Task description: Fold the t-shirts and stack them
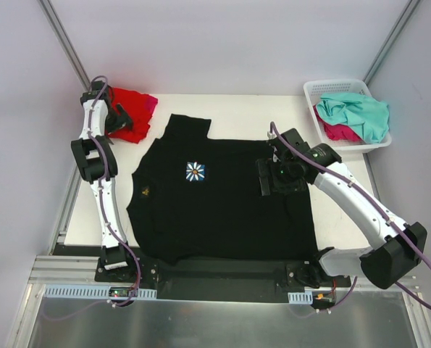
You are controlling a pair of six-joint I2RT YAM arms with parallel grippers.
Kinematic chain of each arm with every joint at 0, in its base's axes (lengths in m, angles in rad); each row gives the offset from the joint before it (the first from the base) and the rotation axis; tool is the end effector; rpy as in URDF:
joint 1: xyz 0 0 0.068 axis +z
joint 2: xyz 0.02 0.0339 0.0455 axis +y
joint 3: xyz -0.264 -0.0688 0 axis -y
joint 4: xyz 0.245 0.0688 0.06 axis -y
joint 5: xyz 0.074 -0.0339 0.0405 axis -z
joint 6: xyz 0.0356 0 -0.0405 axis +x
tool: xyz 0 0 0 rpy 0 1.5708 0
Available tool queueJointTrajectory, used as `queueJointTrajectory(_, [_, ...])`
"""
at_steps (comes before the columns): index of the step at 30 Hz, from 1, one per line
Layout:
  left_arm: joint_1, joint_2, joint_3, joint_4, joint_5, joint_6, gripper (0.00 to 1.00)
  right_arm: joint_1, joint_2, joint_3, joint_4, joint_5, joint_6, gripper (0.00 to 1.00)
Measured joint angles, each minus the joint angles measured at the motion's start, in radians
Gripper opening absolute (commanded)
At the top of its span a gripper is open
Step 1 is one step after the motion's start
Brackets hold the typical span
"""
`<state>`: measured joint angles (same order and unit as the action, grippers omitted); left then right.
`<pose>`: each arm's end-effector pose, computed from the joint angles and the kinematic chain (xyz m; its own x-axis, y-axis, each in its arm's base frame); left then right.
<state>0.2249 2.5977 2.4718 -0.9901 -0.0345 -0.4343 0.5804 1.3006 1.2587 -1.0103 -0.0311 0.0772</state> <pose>0.5306 0.1227 0.1804 -0.6944 -0.5903 -0.4115 -0.5841 0.7964 -0.1567 0.2094 0.1386 0.3224 -0.7674 -0.4110 -0.4921 -0.5033 0.8617 0.0652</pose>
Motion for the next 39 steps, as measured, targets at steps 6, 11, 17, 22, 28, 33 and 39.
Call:
queueJointTrajectory(6, [0.032, 0.001, 0.0, 0.001, 0.001, -0.001, 0.93, 0.0, -0.002, 0.0, -0.01, 0.0, 0.0, 0.86])
queueJointTrajectory(11, [0.032, 0.007, 0.012, 0.0, 0.002, -0.001, 0.95, 0.0, -0.016, -0.002, -0.014, 0.0, 0.0, 0.86])
queueJointTrajectory(17, [0.032, 0.006, 0.012, 0.004, 0.02, -0.009, 0.99, 0.0, -0.027, -0.008, -0.018, 0.0, 0.0, 0.86])
queueJointTrajectory(22, [0.03, -0.037, -0.04, 0.04, 0.038, -0.018, 0.99, 0.001, -0.035, -0.041, -0.006, -0.005, 0.0, 0.86])
queueJointTrajectory(28, [0.001, -0.225, -0.2, 0.079, 0.079, -0.028, 0.99, 0.01, -0.006, -0.088, 0.023, -0.01, 0.0, 0.87])
queueJointTrajectory(33, [-0.175, -0.535, -0.492, 0.116, 0.059, -0.026, 0.99, 0.011, 0.178, -0.028, 0.073, -0.01, -0.003, 0.86])
queueJointTrajectory(39, [-0.491, -0.78, -0.875, 0.167, 0.001, -0.037, 0.99, 0.011, 0.341, 0.037, 0.162, -0.008, 0.0, 0.86])
